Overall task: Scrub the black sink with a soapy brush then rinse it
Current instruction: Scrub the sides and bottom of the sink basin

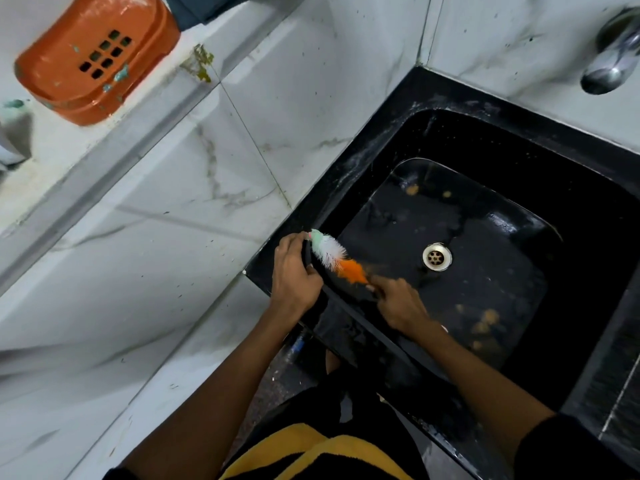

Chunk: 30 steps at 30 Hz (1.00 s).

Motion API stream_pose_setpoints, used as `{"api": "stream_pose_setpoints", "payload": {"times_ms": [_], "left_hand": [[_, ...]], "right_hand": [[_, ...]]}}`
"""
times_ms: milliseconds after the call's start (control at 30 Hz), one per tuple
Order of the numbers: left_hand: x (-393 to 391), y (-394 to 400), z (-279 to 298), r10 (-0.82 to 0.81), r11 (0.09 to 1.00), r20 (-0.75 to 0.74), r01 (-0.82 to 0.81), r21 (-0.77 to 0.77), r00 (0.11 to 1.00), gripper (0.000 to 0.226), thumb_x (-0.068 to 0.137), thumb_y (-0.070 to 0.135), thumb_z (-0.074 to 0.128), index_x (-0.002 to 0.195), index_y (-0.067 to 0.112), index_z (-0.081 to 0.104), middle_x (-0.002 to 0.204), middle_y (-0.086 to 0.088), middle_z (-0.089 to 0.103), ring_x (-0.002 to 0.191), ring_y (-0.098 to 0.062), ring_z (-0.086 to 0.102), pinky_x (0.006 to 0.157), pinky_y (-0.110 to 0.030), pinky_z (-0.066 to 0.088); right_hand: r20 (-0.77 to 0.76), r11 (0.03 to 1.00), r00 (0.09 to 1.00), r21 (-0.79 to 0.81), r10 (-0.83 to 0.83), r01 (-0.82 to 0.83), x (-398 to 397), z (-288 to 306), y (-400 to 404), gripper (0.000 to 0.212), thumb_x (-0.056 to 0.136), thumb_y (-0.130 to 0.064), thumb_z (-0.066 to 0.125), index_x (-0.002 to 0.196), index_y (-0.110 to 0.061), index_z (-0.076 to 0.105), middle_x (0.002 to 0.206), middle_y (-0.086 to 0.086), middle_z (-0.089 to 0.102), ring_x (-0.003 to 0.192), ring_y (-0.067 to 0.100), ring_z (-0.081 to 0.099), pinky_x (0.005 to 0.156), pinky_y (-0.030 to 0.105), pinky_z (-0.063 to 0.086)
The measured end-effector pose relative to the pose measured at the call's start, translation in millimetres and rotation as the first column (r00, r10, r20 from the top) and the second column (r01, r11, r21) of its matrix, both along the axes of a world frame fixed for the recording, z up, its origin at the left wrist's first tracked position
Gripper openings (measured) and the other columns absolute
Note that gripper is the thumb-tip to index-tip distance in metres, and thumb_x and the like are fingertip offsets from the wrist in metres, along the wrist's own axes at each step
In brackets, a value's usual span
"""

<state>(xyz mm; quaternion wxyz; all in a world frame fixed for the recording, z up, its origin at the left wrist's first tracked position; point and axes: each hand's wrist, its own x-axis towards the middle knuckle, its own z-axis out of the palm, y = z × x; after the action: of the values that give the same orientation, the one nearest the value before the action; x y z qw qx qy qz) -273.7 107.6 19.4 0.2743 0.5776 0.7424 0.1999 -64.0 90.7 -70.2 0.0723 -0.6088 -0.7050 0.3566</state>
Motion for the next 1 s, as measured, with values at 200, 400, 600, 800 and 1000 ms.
{"api": "stream_pose_setpoints", "payload": {"times_ms": [200, 400, 600, 800, 1000], "left_hand": [[0.6, -1.1, -1.2, -0.011, 1.000, -0.017, 0.011, 0.018, 1.000, 0.070, 0.074, -0.009, 0.058, 0.141, 0.007, 0.048, 0.140, -0.005, 0.047, 0.132, -0.020, 0.038, 0.103, -0.016, 0.026], [-3.7, -3.3, 0.3, -0.018, 1.000, -0.031, 0.019, 0.023, 0.999, 0.066, 0.075, -0.009, 0.058, 0.140, 0.000, 0.049, 0.143, -0.010, 0.049, 0.133, -0.025, 0.042, 0.108, -0.020, 0.027], [0.4, -3.4, 1.7, -0.046, 0.998, -0.034, 0.047, 0.032, 0.998, 0.062, 0.078, -0.004, 0.060, 0.139, -0.001, 0.050, 0.140, -0.014, 0.051, 0.130, -0.027, 0.043, 0.105, -0.020, 0.025], [3.6, -1.3, 2.5, -0.039, 0.999, -0.061, 0.039, -0.001, 0.997, 0.070, 0.074, -0.010, 0.057, 0.143, 0.000, 0.046, 0.143, -0.012, 0.048, 0.131, -0.027, 0.041, 0.104, -0.015, 0.021], [4.3, -0.7, 3.0, -0.033, 0.999, -0.045, 0.033, 0.006, 0.998, 0.067, 0.075, -0.009, 0.057, 0.141, -0.002, 0.047, 0.140, -0.014, 0.050, 0.130, -0.029, 0.043, 0.105, -0.016, 0.023]], "right_hand": [[-0.038, 0.997, 0.996, -0.017, -0.080, 0.079, -5.4, 0.7, 3.2, 0.016, 0.097, -0.034, 0.047, 0.099, -0.027, 0.061, 0.092, 0.009, 0.068, 0.088, 0.034, 0.060, 0.069, 0.035, 0.046], [0.010, 0.991, 0.992, -0.032, 0.128, -0.128, 30.8, 6.7, -12.8, 0.012, 0.095, -0.039, 0.048, 0.096, -0.030, 0.055, 0.082, -0.001, 0.066, 0.082, 0.027, 0.062, 0.069, 0.035, 0.050], [0.109, 0.994, 0.993, 0.103, 0.037, -0.048, 43.6, 21.6, 31.4, 0.013, 0.092, -0.026, 0.048, 0.079, -0.027, 0.048, 0.068, 0.010, 0.060, 0.068, 0.036, 0.058, 0.059, 0.039, 0.046], [0.016, 0.928, 0.940, 0.169, -0.340, 0.333, 53.3, 21.7, 54.6, 0.023, 0.100, -0.026, 0.045, 0.082, -0.015, 0.055, 0.064, 0.005, 0.053, 0.065, 0.032, 0.051, 0.058, 0.034, 0.038], [-0.066, 0.966, 0.966, 0.044, -0.251, 0.254, 26.8, 6.1, 35.8, 0.020, 0.096, -0.033, 0.047, 0.084, -0.018, 0.053, 0.074, 0.011, 0.064, 0.073, 0.036, 0.059, 0.063, 0.042, 0.049]]}}
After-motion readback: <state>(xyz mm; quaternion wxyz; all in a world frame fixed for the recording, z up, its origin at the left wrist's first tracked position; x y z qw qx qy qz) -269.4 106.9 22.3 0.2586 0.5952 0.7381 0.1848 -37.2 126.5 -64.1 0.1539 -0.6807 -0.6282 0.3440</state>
